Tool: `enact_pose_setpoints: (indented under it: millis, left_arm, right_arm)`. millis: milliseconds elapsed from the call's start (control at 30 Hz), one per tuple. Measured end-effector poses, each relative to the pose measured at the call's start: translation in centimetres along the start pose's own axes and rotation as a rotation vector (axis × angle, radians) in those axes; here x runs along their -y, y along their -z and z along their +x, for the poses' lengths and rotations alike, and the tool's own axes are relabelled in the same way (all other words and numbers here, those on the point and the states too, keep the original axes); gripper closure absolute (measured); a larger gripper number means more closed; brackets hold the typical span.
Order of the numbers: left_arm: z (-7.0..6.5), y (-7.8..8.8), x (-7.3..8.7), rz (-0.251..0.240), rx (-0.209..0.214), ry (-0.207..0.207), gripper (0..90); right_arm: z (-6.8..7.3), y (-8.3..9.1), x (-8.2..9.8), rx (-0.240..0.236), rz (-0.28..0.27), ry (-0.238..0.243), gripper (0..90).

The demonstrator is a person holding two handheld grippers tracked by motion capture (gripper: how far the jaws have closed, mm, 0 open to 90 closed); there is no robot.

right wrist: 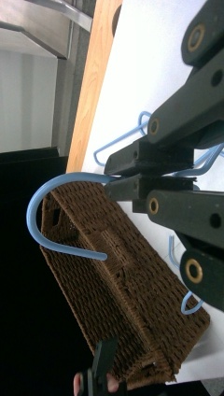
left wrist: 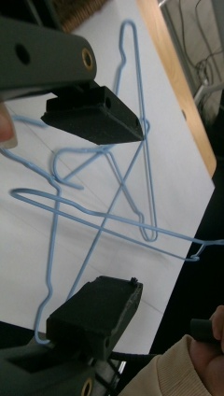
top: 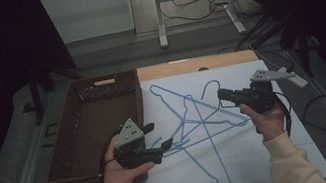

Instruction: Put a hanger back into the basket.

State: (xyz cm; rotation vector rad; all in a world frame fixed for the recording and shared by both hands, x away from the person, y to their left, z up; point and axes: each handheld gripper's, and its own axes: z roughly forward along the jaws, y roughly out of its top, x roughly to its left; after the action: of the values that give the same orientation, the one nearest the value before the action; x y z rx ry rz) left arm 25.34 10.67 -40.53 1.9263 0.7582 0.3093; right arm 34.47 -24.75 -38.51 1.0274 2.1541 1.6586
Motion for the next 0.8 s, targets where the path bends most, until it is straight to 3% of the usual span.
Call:
enact_pose_setpoints:
  millis: [133,300,500,667,800]
  left_arm:
    - [-0.7,-1.4,-1.0,0.043,0.026,-0.028,25.3]
    - [-1.0,-3.0,-2.1,0.094,0.07,-0.028,26.3]
    - [-1.0,-6.0,-3.2,0.219,0.083,-0.025,32.6]
    - [-0.9,-8.1,-3.5,0.298,0.104,-0.025,44.9]
    - [-0.9,-8.7,-3.6,0.323,0.13,-0.03,68.1]
  right_arm:
    - [0.7,0.1,-0.4,-0.012,-0.003,0.008,87.4]
    - [1.5,0.3,-0.8,-0.026,-0.008,0.018,87.4]
    - [2.2,0.4,-1.2,-0.046,-0.011,0.029,87.4]
    - [2.5,0.4,-1.2,-0.061,-0.008,0.03,87.4]
    - [2.5,0.4,-1.2,-0.066,-0.005,0.03,87.3]
